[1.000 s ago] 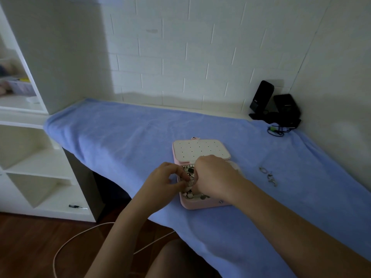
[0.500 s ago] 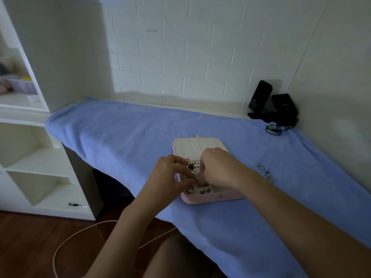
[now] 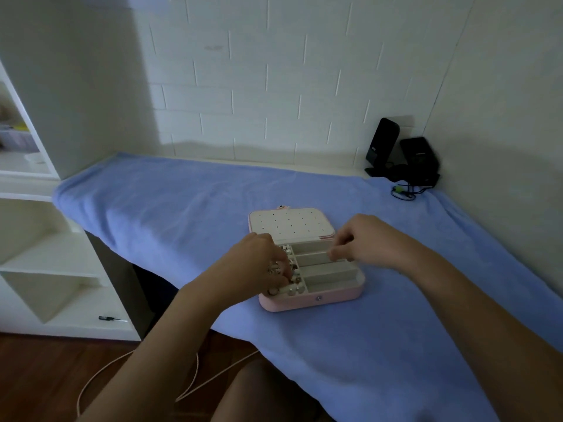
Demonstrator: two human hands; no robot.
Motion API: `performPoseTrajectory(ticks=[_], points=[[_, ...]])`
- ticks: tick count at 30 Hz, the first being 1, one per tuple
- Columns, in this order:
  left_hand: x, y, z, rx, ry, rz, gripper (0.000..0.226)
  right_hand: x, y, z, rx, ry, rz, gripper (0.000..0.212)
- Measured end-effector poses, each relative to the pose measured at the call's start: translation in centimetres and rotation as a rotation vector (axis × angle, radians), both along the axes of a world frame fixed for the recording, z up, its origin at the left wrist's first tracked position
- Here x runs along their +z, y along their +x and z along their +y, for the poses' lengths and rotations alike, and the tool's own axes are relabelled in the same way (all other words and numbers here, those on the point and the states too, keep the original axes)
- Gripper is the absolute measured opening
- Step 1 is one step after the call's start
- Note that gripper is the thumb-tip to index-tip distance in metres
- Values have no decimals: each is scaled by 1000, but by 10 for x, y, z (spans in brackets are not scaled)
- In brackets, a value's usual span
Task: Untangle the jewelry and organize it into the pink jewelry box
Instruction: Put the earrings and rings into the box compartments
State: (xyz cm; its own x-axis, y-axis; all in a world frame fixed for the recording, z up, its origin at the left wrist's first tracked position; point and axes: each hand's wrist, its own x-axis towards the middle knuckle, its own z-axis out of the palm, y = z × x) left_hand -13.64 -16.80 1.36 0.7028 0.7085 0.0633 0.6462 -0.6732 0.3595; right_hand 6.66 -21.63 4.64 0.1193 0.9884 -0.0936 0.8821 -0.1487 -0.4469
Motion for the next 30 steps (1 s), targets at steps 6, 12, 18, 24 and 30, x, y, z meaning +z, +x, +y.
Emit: performPoseTrajectory(ticks=[6,12,18,24,30], points=[[10,7,-1,-95,51,141,16,-5,9,-3,13,20,33,24],[14,12,1,-193,151,305,20,-7,15,-4,6,19,41,20],[13,13,5,-306,255,375,20,-14,18,-3,-9,9,67,19],[11,16,9,-434,427,394,17,-15,28,-3,-35,30,114,33],[6,9,14,-594,542,139,25,-17,35,4,-48,43,96,24]])
